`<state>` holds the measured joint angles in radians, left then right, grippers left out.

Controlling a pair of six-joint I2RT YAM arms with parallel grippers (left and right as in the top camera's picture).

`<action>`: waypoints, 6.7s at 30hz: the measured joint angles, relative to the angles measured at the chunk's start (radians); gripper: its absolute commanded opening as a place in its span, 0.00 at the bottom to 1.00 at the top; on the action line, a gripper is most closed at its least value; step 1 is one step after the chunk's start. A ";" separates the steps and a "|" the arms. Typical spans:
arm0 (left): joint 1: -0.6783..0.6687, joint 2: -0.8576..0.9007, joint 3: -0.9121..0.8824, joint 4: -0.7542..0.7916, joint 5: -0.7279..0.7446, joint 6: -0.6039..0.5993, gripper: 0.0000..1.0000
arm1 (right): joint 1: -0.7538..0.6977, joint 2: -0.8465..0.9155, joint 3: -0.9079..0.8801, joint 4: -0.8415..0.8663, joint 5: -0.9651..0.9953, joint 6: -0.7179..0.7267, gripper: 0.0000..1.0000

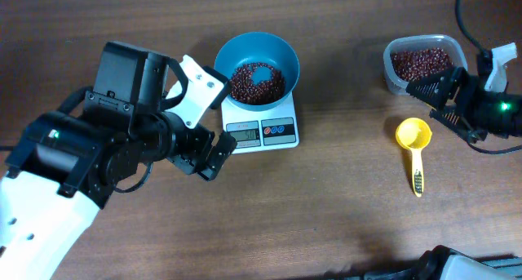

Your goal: Scoop item into bowl and weigh 50g on scale

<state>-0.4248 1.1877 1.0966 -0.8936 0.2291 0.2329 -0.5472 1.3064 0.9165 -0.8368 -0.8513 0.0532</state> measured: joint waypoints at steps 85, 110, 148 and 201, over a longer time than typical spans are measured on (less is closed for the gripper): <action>0.000 0.001 0.000 0.000 0.000 0.000 0.99 | 0.616 -1.294 -0.899 0.814 0.750 -0.131 0.99; 0.000 0.001 0.000 0.000 0.000 0.000 0.99 | 0.616 -1.294 -0.902 0.763 0.783 -0.132 0.99; 0.000 -0.320 -0.092 -0.187 -0.262 -0.082 0.99 | 0.616 -1.294 -0.902 0.763 0.784 -0.132 0.99; 0.302 -0.951 -1.083 0.977 -0.431 -0.143 0.99 | 0.616 -1.294 -0.902 0.763 0.784 -0.131 0.99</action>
<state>-0.1226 0.2367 0.0132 0.0834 -0.2024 0.0895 0.0692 0.0120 0.0143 -0.0738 -0.0677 -0.0780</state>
